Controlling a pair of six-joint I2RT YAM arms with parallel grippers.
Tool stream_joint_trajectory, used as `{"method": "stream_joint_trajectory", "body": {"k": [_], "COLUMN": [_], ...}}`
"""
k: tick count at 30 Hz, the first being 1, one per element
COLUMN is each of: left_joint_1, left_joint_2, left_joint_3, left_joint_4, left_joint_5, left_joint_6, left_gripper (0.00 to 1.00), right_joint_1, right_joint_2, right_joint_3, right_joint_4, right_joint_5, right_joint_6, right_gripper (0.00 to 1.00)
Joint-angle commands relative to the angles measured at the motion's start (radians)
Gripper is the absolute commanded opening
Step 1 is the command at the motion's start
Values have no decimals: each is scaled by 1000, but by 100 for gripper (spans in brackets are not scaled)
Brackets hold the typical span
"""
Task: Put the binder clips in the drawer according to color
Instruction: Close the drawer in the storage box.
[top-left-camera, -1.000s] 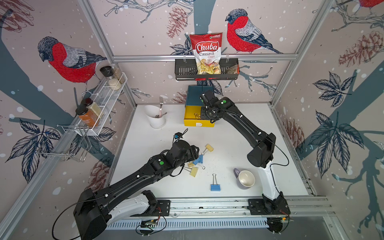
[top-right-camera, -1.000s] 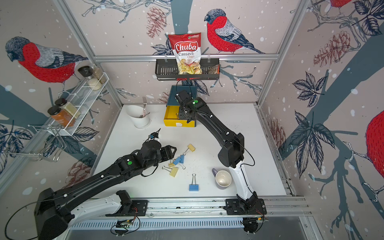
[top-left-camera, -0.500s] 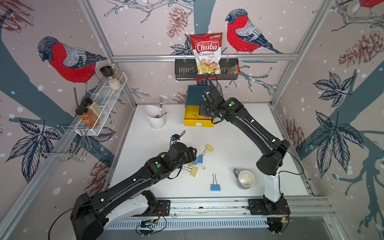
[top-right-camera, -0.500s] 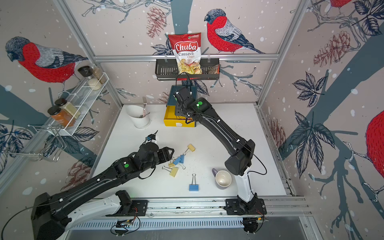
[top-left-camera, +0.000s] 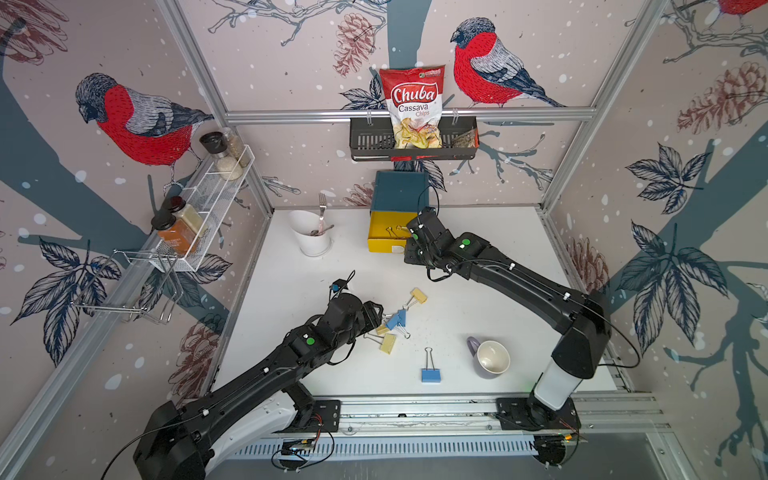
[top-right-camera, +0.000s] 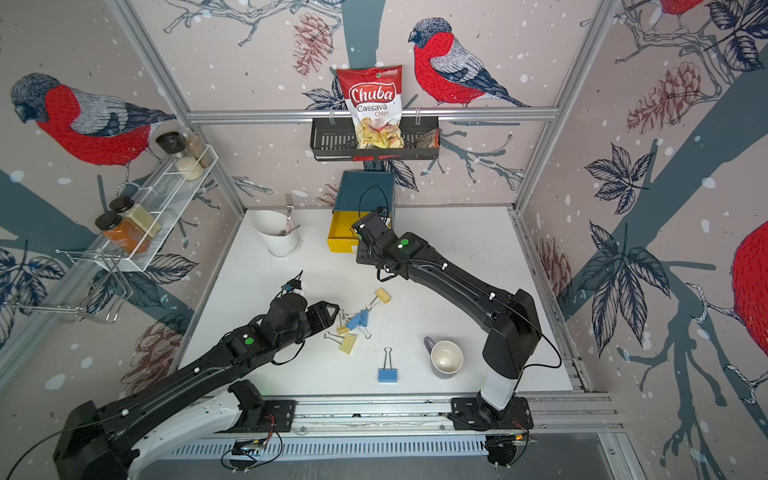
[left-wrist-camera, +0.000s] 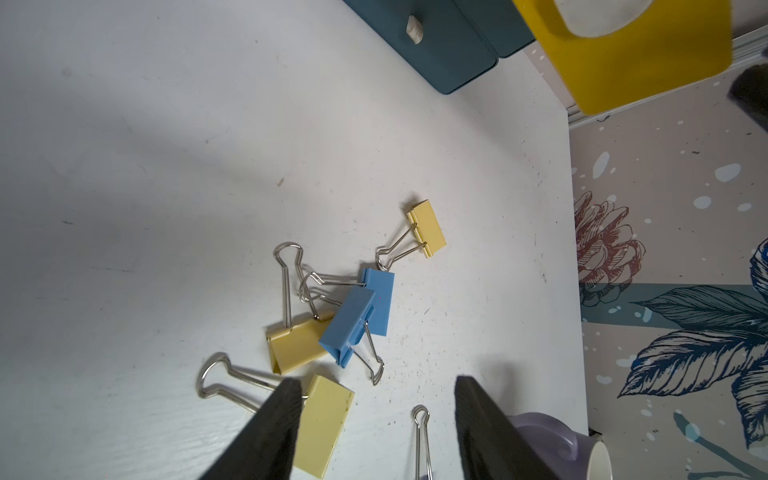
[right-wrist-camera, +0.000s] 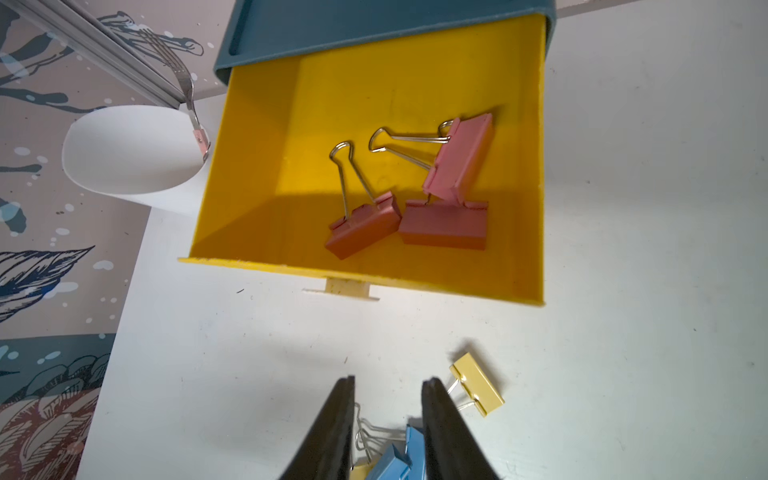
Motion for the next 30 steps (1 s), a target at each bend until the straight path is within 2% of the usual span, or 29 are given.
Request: {"method": "stream_joint_trajectory", "body": {"k": [1, 19, 30], "left_joint_1": [13, 14, 14], "left_joint_2": [5, -48, -95], "left_joint_3": [-11, -28, -37], "left_joint_4": [125, 67, 27], "left_joint_5": [58, 66, 63], "left_joint_6": [-20, -31, -29], "left_gripper": [62, 60, 60], "right_joint_1": [-35, -150, -158], "right_joint_2": [22, 149, 173], "right_joint_3": [-3, 52, 27], "right_joint_4": [94, 281, 424], "right_joint_5": [-65, -113, -96], "right_joint_6": [-2, -50, -31], "right_gripper": [30, 27, 28]}}
